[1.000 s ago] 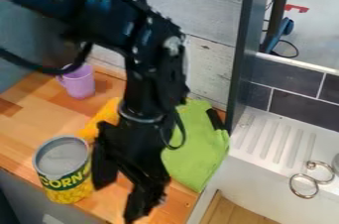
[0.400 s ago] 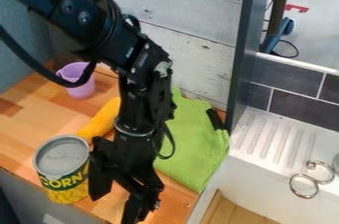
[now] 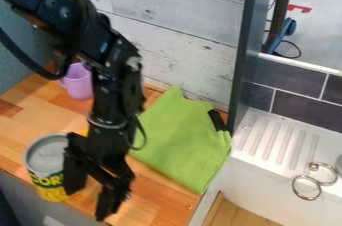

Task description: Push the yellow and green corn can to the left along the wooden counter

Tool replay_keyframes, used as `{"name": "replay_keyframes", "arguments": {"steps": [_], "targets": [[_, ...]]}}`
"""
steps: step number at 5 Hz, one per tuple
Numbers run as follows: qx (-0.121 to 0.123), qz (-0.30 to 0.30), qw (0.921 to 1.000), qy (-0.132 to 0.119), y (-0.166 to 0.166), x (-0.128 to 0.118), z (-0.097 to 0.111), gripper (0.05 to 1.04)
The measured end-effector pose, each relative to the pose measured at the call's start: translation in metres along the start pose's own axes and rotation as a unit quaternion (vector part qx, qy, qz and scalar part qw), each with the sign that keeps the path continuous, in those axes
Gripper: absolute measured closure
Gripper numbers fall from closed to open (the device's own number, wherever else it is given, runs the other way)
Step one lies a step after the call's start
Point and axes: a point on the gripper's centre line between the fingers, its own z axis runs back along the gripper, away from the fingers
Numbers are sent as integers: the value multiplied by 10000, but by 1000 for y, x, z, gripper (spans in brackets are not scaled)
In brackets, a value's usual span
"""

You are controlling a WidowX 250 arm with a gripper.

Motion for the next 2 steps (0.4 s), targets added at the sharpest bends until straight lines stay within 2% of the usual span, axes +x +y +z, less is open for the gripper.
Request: {"name": "replay_keyframes", "arguments": {"steps": [1,2], "targets": [[-163,183,9996,153,30,-5,-2,83],[-430,188,9981,410,55,-10,-2,83]]}}
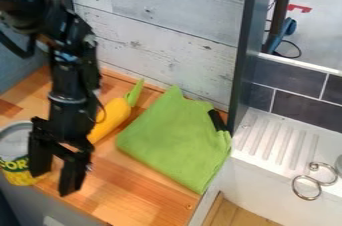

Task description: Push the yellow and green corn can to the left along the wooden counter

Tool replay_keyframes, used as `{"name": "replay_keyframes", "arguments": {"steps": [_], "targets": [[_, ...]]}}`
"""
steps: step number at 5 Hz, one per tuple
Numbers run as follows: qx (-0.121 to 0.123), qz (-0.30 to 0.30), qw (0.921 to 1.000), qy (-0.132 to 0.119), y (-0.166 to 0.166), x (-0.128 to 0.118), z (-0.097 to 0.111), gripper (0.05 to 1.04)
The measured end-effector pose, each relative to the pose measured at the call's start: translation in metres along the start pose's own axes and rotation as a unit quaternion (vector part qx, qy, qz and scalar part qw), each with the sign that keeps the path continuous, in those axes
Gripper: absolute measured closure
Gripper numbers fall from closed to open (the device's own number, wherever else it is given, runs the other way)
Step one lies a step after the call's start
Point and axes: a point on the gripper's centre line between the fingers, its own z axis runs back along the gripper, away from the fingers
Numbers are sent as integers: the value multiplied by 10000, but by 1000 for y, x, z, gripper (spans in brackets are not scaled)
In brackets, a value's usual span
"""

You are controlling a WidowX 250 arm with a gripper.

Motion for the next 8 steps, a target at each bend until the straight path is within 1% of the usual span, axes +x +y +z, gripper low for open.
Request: {"name": "replay_keyframes", "arguments": {"steps": [1,2,3,4,5,6,7,8], "targets": [[-297,-19,9990,329,31,-8,6,83],[-499,-80,9976,482,50,-7,6,83],[-454,-160,9974,534,55,-7,11,83],[-454,-181,9972,561,52,-7,11,83],[-463,-478,9964,520,32,-10,16,83],[-440,-648,9969,112,8,-24,32,83],[-302,-524,9968,-523,-13,-45,57,83],[-141,-163,9953,-944,-21,-69,71,83]]}}
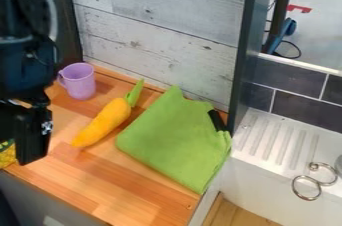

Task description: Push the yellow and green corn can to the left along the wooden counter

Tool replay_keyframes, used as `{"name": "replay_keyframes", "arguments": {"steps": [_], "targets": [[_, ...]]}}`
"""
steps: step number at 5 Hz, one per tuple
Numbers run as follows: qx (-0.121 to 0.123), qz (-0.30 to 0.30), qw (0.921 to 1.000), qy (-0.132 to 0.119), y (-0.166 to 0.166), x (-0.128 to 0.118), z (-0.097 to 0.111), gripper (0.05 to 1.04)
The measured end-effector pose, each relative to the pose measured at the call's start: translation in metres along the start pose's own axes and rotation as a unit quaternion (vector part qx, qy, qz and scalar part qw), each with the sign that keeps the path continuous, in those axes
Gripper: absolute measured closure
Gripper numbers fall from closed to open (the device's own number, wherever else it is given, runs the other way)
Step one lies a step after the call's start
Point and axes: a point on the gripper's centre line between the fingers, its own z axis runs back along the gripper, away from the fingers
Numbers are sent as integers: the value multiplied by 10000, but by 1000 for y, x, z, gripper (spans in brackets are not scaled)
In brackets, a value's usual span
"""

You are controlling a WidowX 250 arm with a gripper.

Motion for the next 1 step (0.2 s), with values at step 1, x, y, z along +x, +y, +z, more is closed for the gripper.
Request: {"name": "replay_keyframes", "arguments": {"steps": [1], "targets": [[95,146,9993,-342,-6,-12,9,83]]}}
